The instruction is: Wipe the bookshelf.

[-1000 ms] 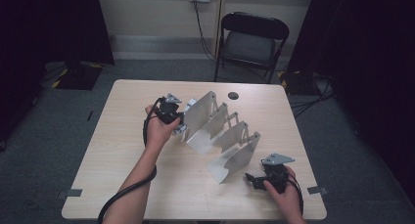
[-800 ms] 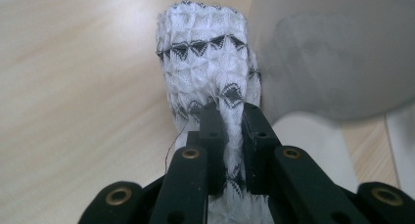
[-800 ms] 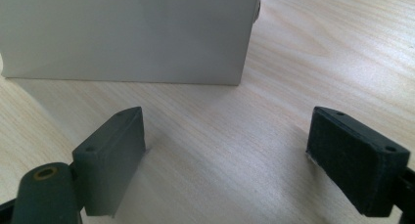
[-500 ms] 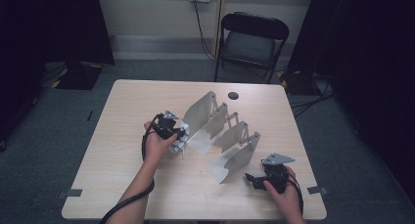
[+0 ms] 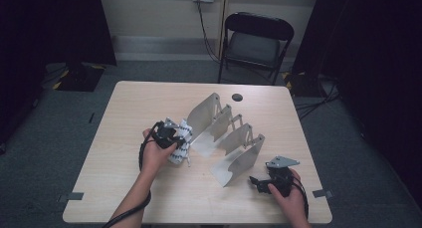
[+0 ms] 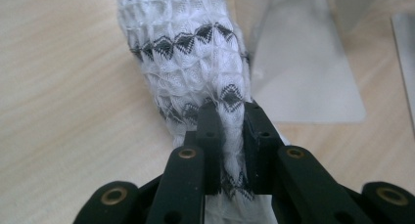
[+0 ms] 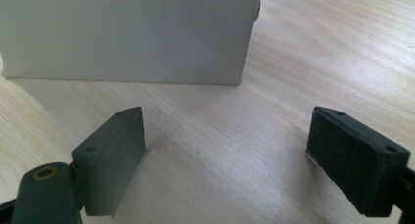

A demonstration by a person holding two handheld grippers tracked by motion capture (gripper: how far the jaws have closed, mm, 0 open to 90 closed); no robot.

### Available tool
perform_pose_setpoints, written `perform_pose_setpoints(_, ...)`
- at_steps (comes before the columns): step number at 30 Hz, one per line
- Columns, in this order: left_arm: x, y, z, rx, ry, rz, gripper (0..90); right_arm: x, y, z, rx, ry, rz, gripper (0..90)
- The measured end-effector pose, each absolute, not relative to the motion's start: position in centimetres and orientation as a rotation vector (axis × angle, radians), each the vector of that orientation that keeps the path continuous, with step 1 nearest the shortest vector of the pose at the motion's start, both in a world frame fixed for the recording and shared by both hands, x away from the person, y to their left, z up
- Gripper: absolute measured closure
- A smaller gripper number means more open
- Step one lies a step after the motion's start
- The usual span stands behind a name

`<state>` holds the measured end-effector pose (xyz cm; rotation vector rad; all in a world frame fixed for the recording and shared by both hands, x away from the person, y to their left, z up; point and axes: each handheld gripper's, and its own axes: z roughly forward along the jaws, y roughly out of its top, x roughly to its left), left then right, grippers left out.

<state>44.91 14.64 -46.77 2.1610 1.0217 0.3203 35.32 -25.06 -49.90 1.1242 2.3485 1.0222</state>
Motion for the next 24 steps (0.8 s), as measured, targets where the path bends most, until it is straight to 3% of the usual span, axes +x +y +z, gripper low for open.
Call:
perform_pose_setpoints(15, 39.4, 15.3, -47.5, 2.143, 0.934, 0.224, 81.6, 35.3, -25.0, -49.9, 1.128, 2.346, 1.021, 13.6)
perform_pose_setpoints(24, 38.1, 13.4, -47.6, 2.184, 0.813, 0.192, 81.8, 35.3, -25.0, -49.9, 1.128, 2.346, 1.02, 13.6)
